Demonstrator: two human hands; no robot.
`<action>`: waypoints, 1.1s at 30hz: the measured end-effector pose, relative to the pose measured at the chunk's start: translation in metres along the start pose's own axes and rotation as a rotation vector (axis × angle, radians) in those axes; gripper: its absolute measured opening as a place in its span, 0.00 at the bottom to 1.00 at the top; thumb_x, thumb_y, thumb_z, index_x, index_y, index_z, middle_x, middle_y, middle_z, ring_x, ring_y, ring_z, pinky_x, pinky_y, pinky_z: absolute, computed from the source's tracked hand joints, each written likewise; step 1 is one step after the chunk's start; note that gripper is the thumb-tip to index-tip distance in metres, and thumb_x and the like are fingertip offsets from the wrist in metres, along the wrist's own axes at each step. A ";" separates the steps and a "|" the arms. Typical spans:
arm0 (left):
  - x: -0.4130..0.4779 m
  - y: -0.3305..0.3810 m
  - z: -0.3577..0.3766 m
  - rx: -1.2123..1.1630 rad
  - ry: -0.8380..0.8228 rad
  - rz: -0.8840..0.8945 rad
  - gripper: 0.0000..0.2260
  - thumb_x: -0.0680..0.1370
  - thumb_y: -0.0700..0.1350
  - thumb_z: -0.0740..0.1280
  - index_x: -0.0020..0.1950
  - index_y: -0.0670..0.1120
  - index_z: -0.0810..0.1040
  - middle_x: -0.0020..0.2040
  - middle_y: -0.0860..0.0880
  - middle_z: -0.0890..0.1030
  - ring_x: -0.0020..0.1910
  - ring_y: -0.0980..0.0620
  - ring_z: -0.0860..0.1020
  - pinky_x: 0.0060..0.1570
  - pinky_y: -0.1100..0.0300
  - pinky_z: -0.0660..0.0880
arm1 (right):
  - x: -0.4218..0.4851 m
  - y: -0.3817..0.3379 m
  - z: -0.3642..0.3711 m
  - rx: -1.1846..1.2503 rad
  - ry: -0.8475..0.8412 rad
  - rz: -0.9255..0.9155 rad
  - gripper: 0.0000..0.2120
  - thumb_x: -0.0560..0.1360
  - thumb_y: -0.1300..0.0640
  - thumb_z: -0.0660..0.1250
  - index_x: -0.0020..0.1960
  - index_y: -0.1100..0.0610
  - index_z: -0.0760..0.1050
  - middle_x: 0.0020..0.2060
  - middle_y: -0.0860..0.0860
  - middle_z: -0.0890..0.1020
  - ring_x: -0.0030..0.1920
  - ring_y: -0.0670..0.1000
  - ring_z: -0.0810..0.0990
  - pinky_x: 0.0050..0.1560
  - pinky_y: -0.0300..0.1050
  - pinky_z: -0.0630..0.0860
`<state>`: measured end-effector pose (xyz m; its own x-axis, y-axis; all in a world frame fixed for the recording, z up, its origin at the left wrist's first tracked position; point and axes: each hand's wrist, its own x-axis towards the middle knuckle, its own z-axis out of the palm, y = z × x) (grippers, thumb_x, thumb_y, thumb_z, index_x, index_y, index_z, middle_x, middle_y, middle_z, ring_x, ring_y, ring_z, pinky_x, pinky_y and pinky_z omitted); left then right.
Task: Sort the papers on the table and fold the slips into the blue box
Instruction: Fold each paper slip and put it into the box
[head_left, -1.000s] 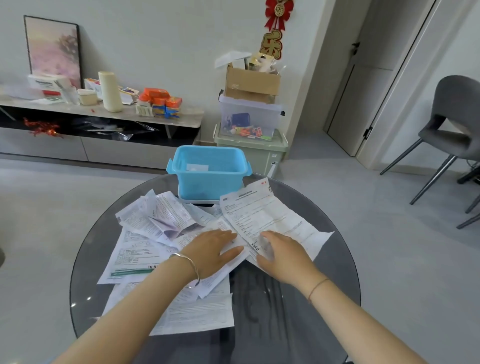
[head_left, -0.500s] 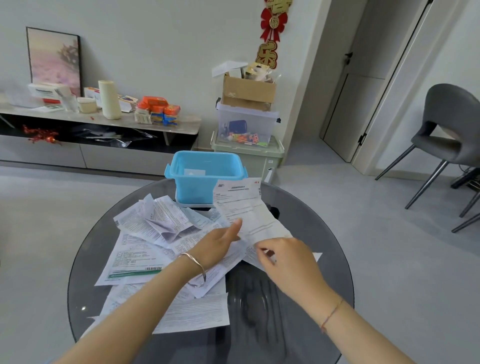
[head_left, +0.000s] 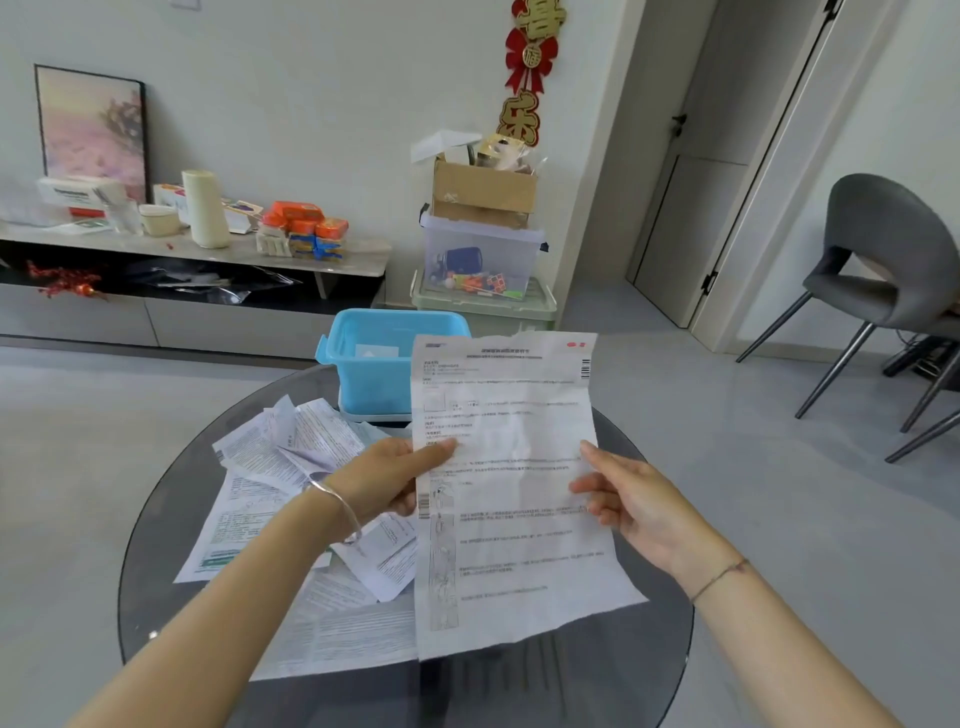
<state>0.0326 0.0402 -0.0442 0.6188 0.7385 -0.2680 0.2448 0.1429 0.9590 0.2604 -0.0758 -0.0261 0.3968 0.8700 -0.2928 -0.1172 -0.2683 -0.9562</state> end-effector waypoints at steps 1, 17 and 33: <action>-0.002 0.003 -0.003 -0.017 -0.034 -0.011 0.15 0.76 0.54 0.65 0.38 0.44 0.79 0.27 0.48 0.75 0.24 0.55 0.66 0.25 0.67 0.64 | 0.001 -0.001 -0.001 0.014 0.004 0.000 0.08 0.77 0.52 0.65 0.50 0.56 0.77 0.27 0.50 0.80 0.23 0.44 0.71 0.23 0.34 0.68; -0.015 0.037 -0.009 -0.413 0.240 0.354 0.20 0.67 0.53 0.71 0.48 0.37 0.81 0.47 0.43 0.85 0.48 0.49 0.83 0.50 0.61 0.80 | -0.013 -0.030 0.011 0.100 -0.079 -0.361 0.13 0.70 0.50 0.67 0.47 0.59 0.82 0.45 0.54 0.85 0.42 0.50 0.84 0.39 0.40 0.80; 0.008 -0.059 0.007 0.846 0.048 0.241 0.21 0.65 0.66 0.69 0.51 0.56 0.83 0.48 0.56 0.82 0.48 0.58 0.78 0.53 0.58 0.75 | 0.006 0.055 -0.032 -0.150 -0.066 -0.109 0.11 0.74 0.56 0.68 0.56 0.57 0.80 0.50 0.50 0.85 0.52 0.49 0.83 0.56 0.45 0.76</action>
<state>0.0281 0.0328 -0.1031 0.6976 0.7151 -0.0446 0.5941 -0.5426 0.5938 0.2851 -0.0981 -0.0807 0.3386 0.9212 -0.1915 0.0620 -0.2249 -0.9724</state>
